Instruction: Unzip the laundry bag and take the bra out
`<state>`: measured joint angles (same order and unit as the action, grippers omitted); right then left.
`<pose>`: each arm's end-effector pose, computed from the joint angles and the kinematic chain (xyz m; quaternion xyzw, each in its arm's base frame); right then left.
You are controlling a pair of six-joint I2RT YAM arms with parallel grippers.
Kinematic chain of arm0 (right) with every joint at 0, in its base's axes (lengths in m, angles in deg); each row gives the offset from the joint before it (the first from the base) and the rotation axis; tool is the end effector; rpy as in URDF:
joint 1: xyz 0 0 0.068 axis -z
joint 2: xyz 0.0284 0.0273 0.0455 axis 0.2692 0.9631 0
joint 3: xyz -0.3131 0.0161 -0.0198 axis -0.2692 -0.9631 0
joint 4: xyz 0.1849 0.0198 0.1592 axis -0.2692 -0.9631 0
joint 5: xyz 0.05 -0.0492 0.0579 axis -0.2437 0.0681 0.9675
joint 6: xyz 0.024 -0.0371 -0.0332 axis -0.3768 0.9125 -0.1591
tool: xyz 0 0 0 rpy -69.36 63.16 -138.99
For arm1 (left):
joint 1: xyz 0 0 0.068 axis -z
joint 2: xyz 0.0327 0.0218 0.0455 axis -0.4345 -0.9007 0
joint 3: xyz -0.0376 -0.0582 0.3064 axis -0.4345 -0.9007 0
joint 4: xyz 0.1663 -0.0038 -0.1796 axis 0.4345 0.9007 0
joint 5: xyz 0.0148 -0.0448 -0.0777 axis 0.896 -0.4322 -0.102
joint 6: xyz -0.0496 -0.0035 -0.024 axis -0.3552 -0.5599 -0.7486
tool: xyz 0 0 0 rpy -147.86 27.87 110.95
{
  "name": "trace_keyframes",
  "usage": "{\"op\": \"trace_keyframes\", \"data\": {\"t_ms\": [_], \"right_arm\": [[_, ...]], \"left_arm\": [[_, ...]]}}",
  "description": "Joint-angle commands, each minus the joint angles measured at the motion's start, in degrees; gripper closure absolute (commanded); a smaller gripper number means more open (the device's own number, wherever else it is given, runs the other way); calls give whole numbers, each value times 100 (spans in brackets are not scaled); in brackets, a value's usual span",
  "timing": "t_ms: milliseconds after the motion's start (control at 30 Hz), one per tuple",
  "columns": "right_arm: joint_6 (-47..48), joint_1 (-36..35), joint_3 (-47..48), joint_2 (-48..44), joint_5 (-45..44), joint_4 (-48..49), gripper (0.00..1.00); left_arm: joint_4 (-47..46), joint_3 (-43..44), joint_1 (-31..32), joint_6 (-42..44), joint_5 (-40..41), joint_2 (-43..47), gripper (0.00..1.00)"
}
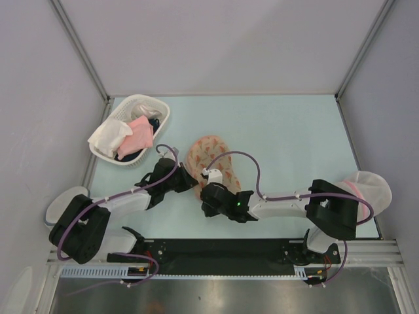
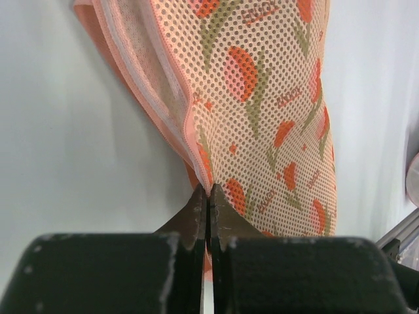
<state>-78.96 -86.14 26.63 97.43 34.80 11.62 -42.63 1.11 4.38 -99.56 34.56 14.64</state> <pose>0.1184 0.3035 0.2313 -0.1711 0.8986 0.2462 0.3205 0.1856 -0.1127 0.2084 -0.0973 0.8903 -0.3130 0.3161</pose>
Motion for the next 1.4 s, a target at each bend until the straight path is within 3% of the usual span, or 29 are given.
{"op": "trace_keyframes", "data": {"t_ms": [0,267,667,767,800,900,933,1033,1367], "right_arm": [[-252,-102,-270,-443,-152,-360,100],[-551,-120,-657,-716,-293,-483,100],[-358,-120,-368,-514,-249,-281,100],[-226,-111,-219,-322,-223,-158,100],[-191,-102,-79,-260,-205,-132,100],[29,-32,168,21,-100,-88,100],[125,-6,317,83,-13,-53,100],[310,100,589,320,172,105,100],[592,372,1153,866,533,334,100]], "left_arm": [[-157,249,-200,247,285,-69,100],[-165,337,-280,344,233,-174,100],[-473,951,-183,783,22,-868,100],[-473,1136,-174,827,-127,-1035,86],[-456,1154,-174,836,-162,-1036,65],[-289,1094,-174,801,-67,-852,22],[-236,1006,-174,801,21,-747,18],[-52,752,-174,801,153,-316,12],[475,-49,-165,660,531,696,15]]}}
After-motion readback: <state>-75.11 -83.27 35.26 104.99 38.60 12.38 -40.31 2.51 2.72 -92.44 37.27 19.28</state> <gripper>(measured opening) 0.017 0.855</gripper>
